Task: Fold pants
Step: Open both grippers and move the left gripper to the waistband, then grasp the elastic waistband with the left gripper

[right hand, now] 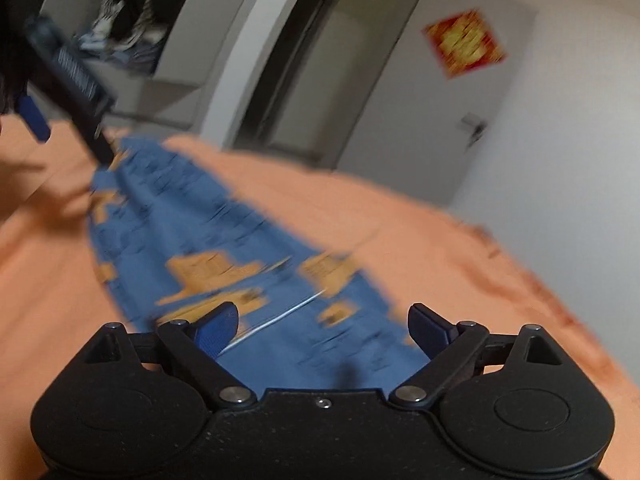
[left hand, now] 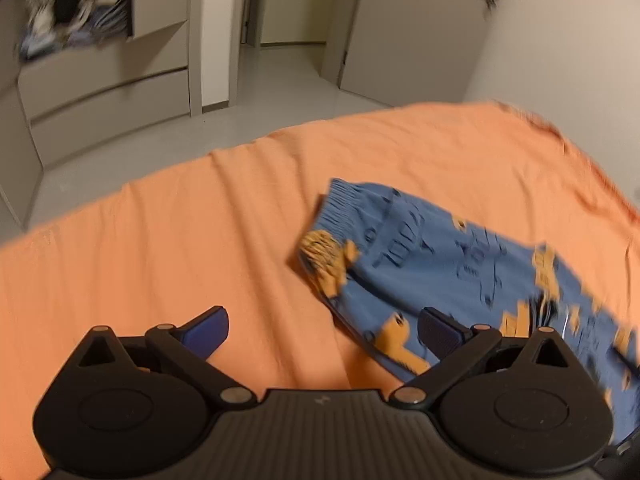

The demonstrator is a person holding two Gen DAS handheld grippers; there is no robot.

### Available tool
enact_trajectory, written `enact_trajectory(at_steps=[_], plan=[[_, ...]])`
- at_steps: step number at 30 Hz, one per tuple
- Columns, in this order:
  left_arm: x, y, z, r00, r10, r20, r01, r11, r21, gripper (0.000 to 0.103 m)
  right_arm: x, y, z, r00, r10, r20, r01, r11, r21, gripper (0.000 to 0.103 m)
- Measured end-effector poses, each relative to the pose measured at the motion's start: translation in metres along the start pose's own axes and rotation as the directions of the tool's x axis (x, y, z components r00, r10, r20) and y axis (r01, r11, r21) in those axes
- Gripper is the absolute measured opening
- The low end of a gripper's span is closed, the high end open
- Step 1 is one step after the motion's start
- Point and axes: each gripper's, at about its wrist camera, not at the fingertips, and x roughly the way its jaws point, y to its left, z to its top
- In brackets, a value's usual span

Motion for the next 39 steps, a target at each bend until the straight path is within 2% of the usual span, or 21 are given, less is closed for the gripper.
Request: enact_trajectory(at_steps=[1,3,5,7,8,11,13,20,22,23,24,26,28,31,36,39], plan=[[0.005,0.008,-0.002,1.0,-0.009,0.013,0.009,1.0,-0.026,0.103,0.014,0.003,-0.005,1.0,-0.001,-0.017,0.002,1.0,0.014,0.093],[0.014,0.019,0.0,1.0,-0.01,-0.003,0.009,0.996,-0.094,0.102,0.012,0.001,-0.005,1.0,-0.014,-0.006,0.014,0.998,0.055,0.095],[0.021,0.025,0.004,0.998,-0.07,0.004,0.07,0.982,-0.177,0.102,0.009,-0.002,-0.002,1.0,-0.005,-0.017,0.006,0.997,0.074,0.095],[0.025,0.026,0.006,0.994,-0.095,0.055,0.105,0.968,-0.228,0.102,0.013,-0.005,-0.003,1.0,0.006,-0.02,-0.004,0.996,0.084,0.095],[0.026,0.023,0.007,0.994,-0.086,0.074,0.1,0.97,-0.219,0.101,0.013,-0.007,-0.002,1.0,0.007,-0.022,-0.005,0.996,0.094,0.096],[0.029,0.013,0.008,0.994,-0.051,0.1,0.065,0.988,-0.139,0.084,0.011,-0.009,-0.005,1.0,0.003,-0.023,0.0,0.992,0.127,0.096],[0.029,0.011,0.009,0.993,-0.057,0.102,0.069,0.991,-0.118,0.08,0.01,-0.007,-0.007,1.0,0.003,-0.021,-0.001,0.992,0.125,0.097],[0.045,0.019,0.012,0.993,-0.093,0.076,0.107,0.974,-0.198,0.069,0.015,-0.009,-0.008,1.0,0.01,-0.028,-0.006,0.99,0.141,0.099],[0.045,0.024,0.013,0.99,-0.116,0.084,0.132,0.966,-0.224,0.063,0.015,-0.009,-0.008,1.0,0.008,-0.029,-0.004,0.99,0.139,0.1],[0.044,0.027,0.012,0.988,-0.12,0.097,0.14,0.96,-0.242,0.054,0.015,-0.008,-0.008,1.0,0.007,-0.029,-0.003,0.991,0.137,0.1],[0.042,0.029,0.012,0.986,-0.123,0.11,0.147,0.956,-0.254,0.053,0.014,-0.008,-0.007,1.0,0.005,-0.028,-0.001,0.991,0.134,0.1],[0.039,0.028,0.011,0.983,-0.122,0.14,0.153,0.958,-0.244,0.053,0.014,-0.007,-0.008,1.0,0.002,-0.028,0.002,0.992,0.13,0.1],[0.038,0.021,0.011,0.983,-0.102,0.155,0.131,0.973,-0.189,0.053,0.013,-0.007,-0.008,1.0,0.0,-0.027,0.003,0.992,0.127,0.1],[0.043,0.014,0.015,0.986,-0.094,0.139,0.112,0.985,-0.132,0.054,0.013,-0.007,-0.008,1.0,-0.002,-0.027,0.005,0.992,0.124,0.1],[0.047,0.025,0.026,0.973,-0.188,0.131,0.207,0.966,-0.157,0.055,0.013,-0.006,-0.008,1.0,-0.005,-0.026,0.008,0.993,0.119,0.1],[0.054,0.021,0.029,0.98,-0.186,0.078,0.193,0.975,-0.106,0.062,0.013,-0.006,-0.008,1.0,-0.004,-0.026,0.007,0.993,0.12,0.1]])
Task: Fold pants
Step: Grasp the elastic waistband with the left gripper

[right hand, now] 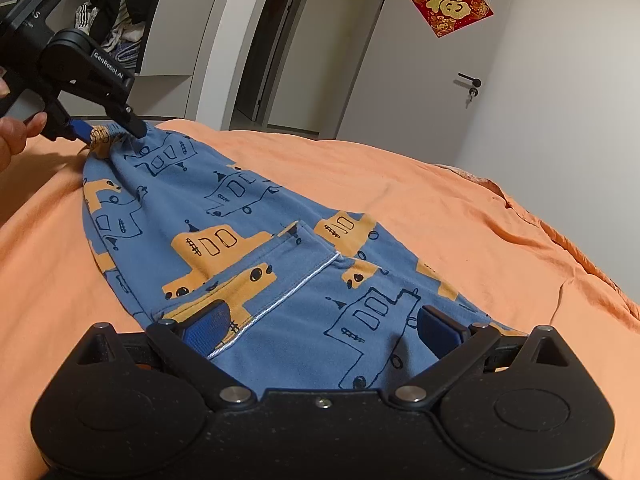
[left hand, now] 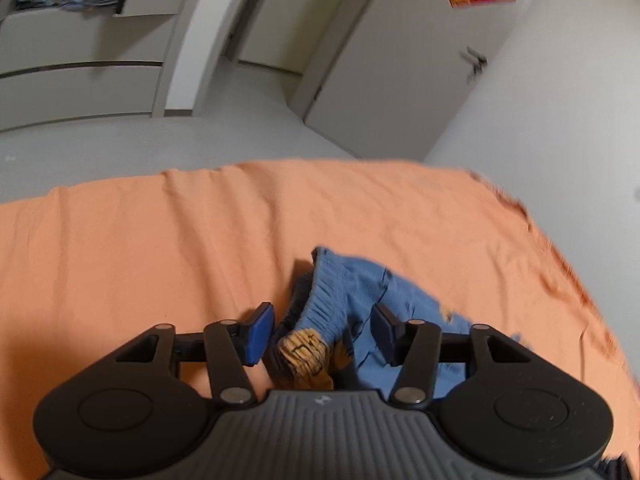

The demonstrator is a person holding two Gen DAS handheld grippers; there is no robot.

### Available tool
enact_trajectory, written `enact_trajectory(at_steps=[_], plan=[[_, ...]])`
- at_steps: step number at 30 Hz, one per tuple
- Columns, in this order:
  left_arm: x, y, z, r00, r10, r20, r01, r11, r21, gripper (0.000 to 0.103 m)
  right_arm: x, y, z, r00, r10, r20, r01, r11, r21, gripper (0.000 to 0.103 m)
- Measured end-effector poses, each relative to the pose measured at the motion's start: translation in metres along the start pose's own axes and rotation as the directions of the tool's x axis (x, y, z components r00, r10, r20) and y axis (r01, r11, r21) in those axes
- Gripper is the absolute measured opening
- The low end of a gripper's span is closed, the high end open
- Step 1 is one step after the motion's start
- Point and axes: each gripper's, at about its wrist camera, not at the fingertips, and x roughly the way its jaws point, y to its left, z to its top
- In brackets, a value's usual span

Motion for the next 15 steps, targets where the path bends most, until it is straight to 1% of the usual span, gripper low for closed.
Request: enact_trajectory(at_steps=[1,2,3,5,7,9,10,12,13,15], plan=[[0.006,0.0,0.0,0.999,0.019,-0.042,-0.018,1.0,0.009,0.062,0.0,0.0,0.0,1.0,0.0,0.0,0.0,1.0,0.001,0.1],[0.01,0.0,-0.002,0.997,0.036,-0.068,-0.036,0.999,0.01,0.061,0.0,0.0,0.0,1.0,0.002,0.0,-0.002,1.0,0.003,0.1],[0.01,0.0,-0.003,0.997,0.033,-0.065,-0.032,0.999,0.009,0.061,0.0,0.0,0.0,1.0,0.003,-0.001,-0.003,1.0,0.005,0.1],[0.009,0.001,-0.002,0.996,0.011,-0.085,-0.012,1.0,-0.009,0.06,0.0,-0.001,0.0,1.0,0.004,0.0,-0.004,1.0,0.007,0.1],[0.008,0.005,-0.003,0.995,-0.022,-0.102,0.016,0.998,-0.052,0.053,0.0,-0.001,0.0,1.0,0.005,0.0,-0.005,1.0,0.008,0.1],[0.006,0.009,-0.005,0.994,-0.021,-0.105,0.012,0.996,-0.083,0.042,0.0,-0.001,0.0,1.0,0.008,-0.001,-0.008,1.0,0.012,0.1],[0.005,0.012,-0.006,0.994,-0.024,-0.105,0.014,0.995,-0.103,0.04,0.0,-0.001,0.0,1.0,0.01,-0.001,-0.01,1.0,0.015,0.1],[0.003,0.018,-0.007,0.994,-0.031,-0.103,0.016,0.989,-0.147,0.033,0.0,-0.002,0.0,1.0,0.013,-0.002,-0.013,1.0,0.019,0.1],[0.003,0.019,-0.008,0.994,-0.027,-0.102,0.011,0.987,-0.158,0.031,0.0,-0.002,0.0,1.0,0.014,-0.002,-0.014,1.0,0.02,0.1],[0.003,0.016,-0.009,0.996,-0.001,-0.093,-0.012,0.989,-0.147,0.022,0.0,-0.003,0.0,1.0,0.017,-0.003,-0.016,1.0,0.023,0.1]])
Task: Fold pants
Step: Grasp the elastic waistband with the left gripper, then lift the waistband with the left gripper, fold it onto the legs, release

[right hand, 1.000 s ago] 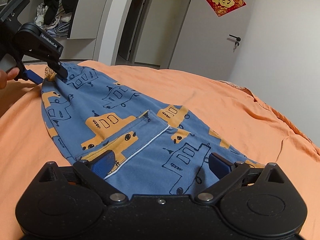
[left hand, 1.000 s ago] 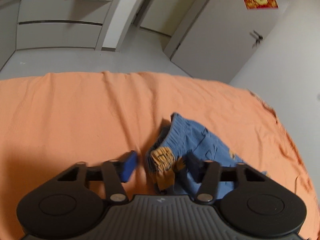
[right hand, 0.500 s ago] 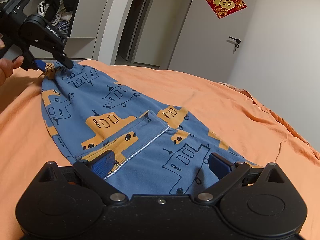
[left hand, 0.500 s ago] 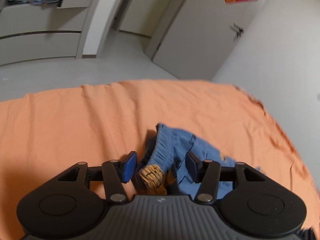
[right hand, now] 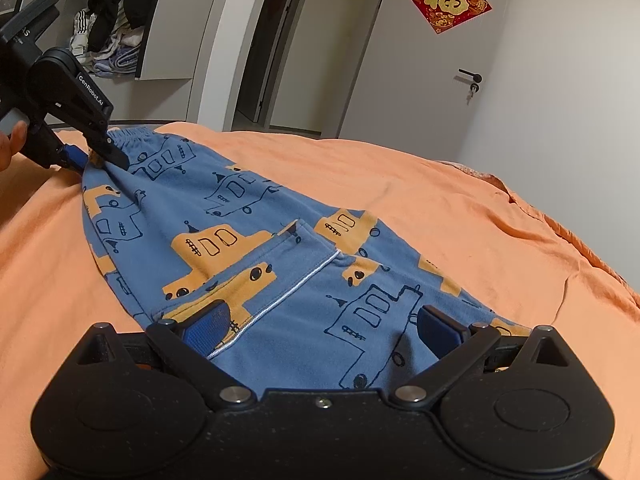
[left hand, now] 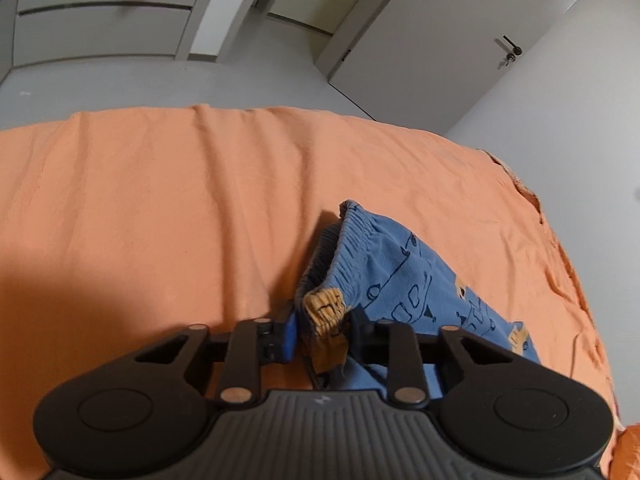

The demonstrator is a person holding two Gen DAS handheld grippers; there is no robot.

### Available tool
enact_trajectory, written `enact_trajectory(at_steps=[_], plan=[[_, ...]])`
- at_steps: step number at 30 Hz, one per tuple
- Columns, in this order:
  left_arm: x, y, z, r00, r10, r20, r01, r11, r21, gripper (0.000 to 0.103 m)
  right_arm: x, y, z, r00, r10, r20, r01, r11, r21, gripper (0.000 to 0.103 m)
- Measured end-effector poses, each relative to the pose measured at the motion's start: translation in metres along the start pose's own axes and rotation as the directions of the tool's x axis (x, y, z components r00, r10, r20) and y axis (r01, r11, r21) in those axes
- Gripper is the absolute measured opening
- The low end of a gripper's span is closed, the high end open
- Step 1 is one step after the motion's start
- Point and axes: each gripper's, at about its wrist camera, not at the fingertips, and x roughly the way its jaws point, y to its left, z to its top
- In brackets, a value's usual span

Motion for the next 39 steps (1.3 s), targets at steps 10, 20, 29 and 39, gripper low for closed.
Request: enact_trajectory(at_steps=[10,20,29,39], plan=[[-0.063,-0.12,-0.032,0.952,0.023,0.305,-0.182,0.843,0.505,0.017,-0.013,-0.017,0.01,0.999,-0.005,0.048,0.004,1.0,0.015,0.098],[-0.071,-0.248,-0.126,0.953,-0.26,0.158,0.013,0.554,0.832,0.018,-0.058,-0.122,-0.021,0.955,-0.297,0.024,0.289,0.943,0.168,0.098],[0.007,-0.305,-0.229,0.969,-0.225,-0.102,0.17,0.307,0.936,0.029,-0.081,-0.178,-0.075,0.904,-0.422,-0.074,0.427,0.876,0.225,0.098],[-0.008,-0.245,-0.167,0.98,-0.183,-0.08,0.163,0.501,0.85,0.095,-0.071,-0.177,-0.082,0.914,-0.398,-0.081,0.406,0.885,0.228,0.098]])
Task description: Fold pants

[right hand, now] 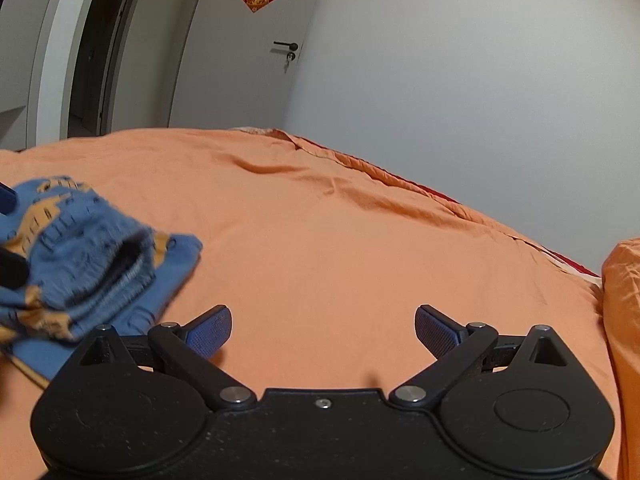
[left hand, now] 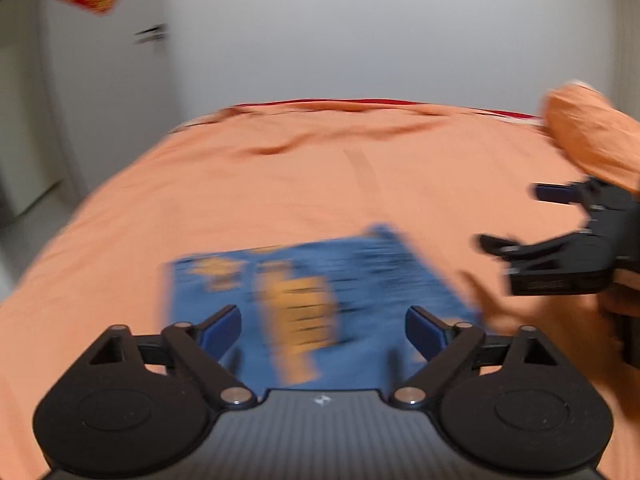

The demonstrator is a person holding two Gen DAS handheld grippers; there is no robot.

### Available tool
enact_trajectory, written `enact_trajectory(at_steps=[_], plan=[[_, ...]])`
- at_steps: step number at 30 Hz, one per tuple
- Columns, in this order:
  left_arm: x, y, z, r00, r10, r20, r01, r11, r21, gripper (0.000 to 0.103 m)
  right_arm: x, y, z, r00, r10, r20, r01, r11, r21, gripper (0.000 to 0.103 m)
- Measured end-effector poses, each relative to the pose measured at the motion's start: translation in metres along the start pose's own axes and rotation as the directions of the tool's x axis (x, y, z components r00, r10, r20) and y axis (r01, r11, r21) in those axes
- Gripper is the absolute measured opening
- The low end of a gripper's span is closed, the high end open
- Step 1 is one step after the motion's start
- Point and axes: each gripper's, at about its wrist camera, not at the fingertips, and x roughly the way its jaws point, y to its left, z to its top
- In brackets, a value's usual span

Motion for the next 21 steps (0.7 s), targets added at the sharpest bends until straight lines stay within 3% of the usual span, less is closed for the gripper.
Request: enact_trajectory(at_steps=[4,9,11,13,16,18,21], plan=[[-0.002,0.055,-0.007,0.984,0.157,-0.078,-0.168,0.971,-0.168,0.099,-0.003,0.026,0.027,0.995,0.099,0.026,-0.099,0.995,0.031,0.1],[0.013,0.082,-0.031,0.98,0.126,-0.152,-0.169,0.931,-0.323,0.1,-0.008,0.071,0.048,0.953,0.299,-0.044,-0.292,0.949,0.117,0.102],[0.025,0.082,-0.039,0.972,0.109,-0.21,-0.171,0.938,-0.301,0.102,-0.007,0.092,0.049,0.951,0.28,-0.13,-0.274,0.96,0.058,0.102],[0.027,0.085,-0.045,0.971,0.078,-0.224,-0.144,0.945,-0.295,0.102,-0.003,0.101,0.037,0.961,0.171,-0.216,-0.182,0.983,-0.035,0.1],[0.018,0.092,-0.047,0.975,0.059,-0.215,-0.123,0.947,-0.298,0.102,-0.007,0.08,0.019,0.941,0.171,-0.293,-0.162,0.985,0.055,0.101],[0.016,0.094,-0.049,0.976,0.066,-0.208,-0.13,0.942,-0.31,0.103,-0.017,0.076,0.018,0.942,0.163,-0.294,-0.145,0.986,0.08,0.101],[0.009,0.096,-0.048,0.979,0.055,-0.195,-0.119,0.935,-0.333,0.103,-0.042,0.078,0.033,0.957,0.208,-0.204,-0.183,0.974,0.136,0.099]])
